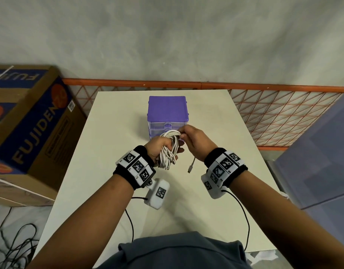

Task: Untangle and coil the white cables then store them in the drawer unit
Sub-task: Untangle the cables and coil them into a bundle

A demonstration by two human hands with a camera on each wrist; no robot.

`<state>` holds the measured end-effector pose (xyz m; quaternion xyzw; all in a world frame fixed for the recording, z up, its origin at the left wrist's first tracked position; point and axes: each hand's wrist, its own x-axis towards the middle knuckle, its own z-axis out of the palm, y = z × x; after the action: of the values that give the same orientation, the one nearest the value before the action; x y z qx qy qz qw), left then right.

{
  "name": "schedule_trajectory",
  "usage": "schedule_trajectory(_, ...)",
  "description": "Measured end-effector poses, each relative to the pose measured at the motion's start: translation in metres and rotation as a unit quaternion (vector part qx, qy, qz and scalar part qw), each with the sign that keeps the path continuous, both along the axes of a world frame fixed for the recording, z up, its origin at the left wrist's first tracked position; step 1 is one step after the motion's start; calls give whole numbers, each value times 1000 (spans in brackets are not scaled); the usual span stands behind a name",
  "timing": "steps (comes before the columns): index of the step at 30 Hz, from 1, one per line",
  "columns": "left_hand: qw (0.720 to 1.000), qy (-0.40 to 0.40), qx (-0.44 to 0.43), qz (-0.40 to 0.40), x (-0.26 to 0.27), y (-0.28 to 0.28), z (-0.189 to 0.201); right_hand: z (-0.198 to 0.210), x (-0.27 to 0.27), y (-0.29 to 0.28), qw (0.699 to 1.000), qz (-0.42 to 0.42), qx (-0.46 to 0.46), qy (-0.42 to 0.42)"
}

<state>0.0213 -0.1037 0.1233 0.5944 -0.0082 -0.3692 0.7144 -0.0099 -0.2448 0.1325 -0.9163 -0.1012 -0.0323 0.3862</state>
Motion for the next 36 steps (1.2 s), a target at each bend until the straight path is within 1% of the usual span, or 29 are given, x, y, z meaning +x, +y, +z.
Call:
schedule_trajectory(3, 999, 21, -12, 47, 4, 0, 0, -8, 1, -4, 997, -73, 20, 25)
schedule_trajectory(5, 996, 11, -6, 83, 2, -5, -1, -12, 3, -3, 993, -104, 36, 34)
schedule_trajectory(7, 993, 18, 5, 116, 0, -8, -3, -12, 3, 3, 990, -120, 59, 40)
schedule_trajectory(9, 992, 24, 15, 123, -2, -10, -3, -12, 0, 12, 990, -121, 66, 41)
schedule_trajectory(10, 992, 26, 6, 121, -3, -12, -2, -12, -2, 16, 990, -117, 63, 45)
schedule_trajectory(12, 989, 38, -38, 139, -4, -13, -5, -15, -4, 21, 991, -107, 55, 52)
schedule_trajectory(14, 982, 46, -81, 163, -3, -11, -8, -15, -1, 23, 989, -104, 66, 77)
schedule_trajectory(16, 980, 41, -86, 173, -3, -9, -10, -10, -2, 23, 986, -96, 82, 105)
schedule_trajectory(19, 981, 21, -75, 180, -6, -9, -9, -4, -6, 24, 979, -63, 121, 154)
schedule_trajectory(20, 981, 6, -65, 184, -6, -10, -7, -5, -6, 24, 973, -47, 143, 176)
schedule_trajectory(21, 980, -4, -56, 191, -7, -11, -6, -6, -7, 24, 961, -34, 184, 206)
schedule_trajectory(23, 977, -14, -36, 211, -7, -13, -3, -7, -7, 26, 916, -6, 288, 278)
schedule_trajectory(24, 974, -22, -29, 223, -7, -14, -2, -7, -7, 26, 900, 11, 317, 301)
schedule_trajectory(25, 972, -32, -24, 234, -6, -15, -2, -5, -7, 27, 893, 28, 324, 310)
schedule_trajectory(28, 970, -64, -36, 233, -8, -19, 0, 0, -9, 26, 892, 50, 331, 303)
schedule_trajectory(29, 970, -72, -46, 228, -8, -20, 1, 2, -10, 26, 897, 53, 327, 291)
schedule_trajectory(32, 971, -89, -91, 203, -10, -20, 5, 8, -10, 26, 925, 34, 290, 244)
schedule_trajectory(34, 970, -87, -138, 182, -11, -20, 8, 13, -10, 26, 933, 22, 285, 219)
schedule_trajectory(36, 963, -64, -187, 184, -11, -19, 13, 13, -10, 26, 937, 1, 289, 197)
